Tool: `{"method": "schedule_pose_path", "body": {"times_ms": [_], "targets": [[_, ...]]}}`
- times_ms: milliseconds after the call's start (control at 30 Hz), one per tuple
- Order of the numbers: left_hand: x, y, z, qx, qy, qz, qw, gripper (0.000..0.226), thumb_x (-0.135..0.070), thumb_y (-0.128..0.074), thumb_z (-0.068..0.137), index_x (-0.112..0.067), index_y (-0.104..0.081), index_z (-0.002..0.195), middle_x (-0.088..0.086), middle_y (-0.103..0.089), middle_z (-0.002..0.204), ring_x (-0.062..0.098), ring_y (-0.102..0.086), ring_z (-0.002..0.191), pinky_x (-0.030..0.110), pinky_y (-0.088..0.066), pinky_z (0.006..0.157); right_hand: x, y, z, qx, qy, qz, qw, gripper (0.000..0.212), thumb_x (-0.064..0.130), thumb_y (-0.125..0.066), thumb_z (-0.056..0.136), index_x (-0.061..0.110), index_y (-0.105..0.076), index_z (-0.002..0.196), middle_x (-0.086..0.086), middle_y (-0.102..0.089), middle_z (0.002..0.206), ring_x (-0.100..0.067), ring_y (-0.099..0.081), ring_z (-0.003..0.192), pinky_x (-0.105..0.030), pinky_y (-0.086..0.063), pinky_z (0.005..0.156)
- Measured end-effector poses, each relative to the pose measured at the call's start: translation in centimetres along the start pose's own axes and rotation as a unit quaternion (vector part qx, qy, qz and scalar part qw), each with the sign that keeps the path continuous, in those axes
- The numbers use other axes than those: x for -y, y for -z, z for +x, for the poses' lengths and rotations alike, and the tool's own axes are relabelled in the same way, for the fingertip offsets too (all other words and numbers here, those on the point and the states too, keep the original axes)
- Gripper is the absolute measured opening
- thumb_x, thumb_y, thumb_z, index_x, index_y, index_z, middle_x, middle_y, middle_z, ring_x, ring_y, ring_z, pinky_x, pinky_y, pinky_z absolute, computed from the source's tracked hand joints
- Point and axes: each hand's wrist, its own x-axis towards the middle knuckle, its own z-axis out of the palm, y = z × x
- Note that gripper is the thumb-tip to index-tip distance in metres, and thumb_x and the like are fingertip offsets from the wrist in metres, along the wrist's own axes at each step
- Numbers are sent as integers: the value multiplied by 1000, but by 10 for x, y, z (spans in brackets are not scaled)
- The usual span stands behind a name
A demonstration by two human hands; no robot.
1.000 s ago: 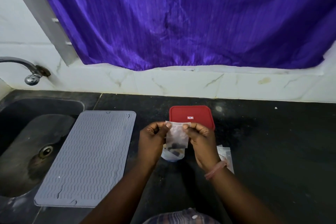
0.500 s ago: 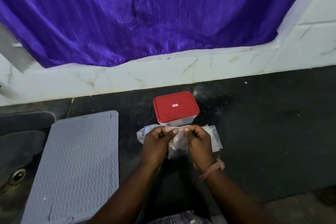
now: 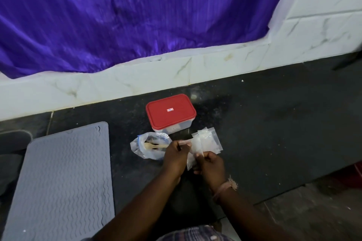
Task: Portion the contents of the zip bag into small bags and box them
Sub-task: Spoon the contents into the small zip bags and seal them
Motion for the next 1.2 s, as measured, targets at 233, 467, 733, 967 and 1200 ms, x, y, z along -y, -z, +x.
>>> {"method": "schedule_pose_path", "body": {"times_ms": [233, 467, 733, 967, 1200], "targets": [[33, -28, 9, 15, 114, 55, 992, 35, -21, -66, 95, -23, -59, 129, 7, -73, 116, 24, -74, 96, 29, -59, 60, -18, 4, 49, 9, -22, -153, 988, 11, 17, -69, 87, 11, -65, 78, -11, -70, 76, -27, -70, 77, -46, -60, 75], [27, -48, 16, 3, 102, 77, 992, 22, -25, -69, 92, -25, -73, 113, 6, -78, 96, 24, -75, 85, 34, -58, 66, -7, 20, 80, 36, 44, -322, 945, 29, 34, -62, 95, 6, -62, 96, -13, -69, 94, -28, -65, 88, -31, -49, 72], [25, -67, 24, -93, 156, 55, 982, 34, 4, -57, 86, -16, -61, 113, 17, -71, 99, 29, -69, 81, 35, -60, 61, 3, 70, 117, 43, 204, -520, 828, 24, 31, -48, 100, 16, -56, 117, -11, -55, 122, -30, -59, 105, -37, -50, 83], [32, -67, 22, -179, 171, 125, 961, 25, 2, -62, 89, -17, -57, 105, 14, -68, 98, 32, -71, 87, 48, -65, 76, -5, 76, 131, 43, 200, -505, 838, 31, 31, -62, 93, 16, -61, 120, -12, -46, 125, -32, -50, 108, -39, -45, 94], [18, -63, 21, -164, 205, 142, 954, 30, -7, -66, 92, -15, -53, 118, 12, -67, 102, 29, -72, 86, 45, -65, 76, -2, 76, 136, 2, 207, -486, 849, 20, 20, -57, 96, 6, -67, 107, -16, -54, 116, -33, -58, 102, -38, -50, 89]]}}
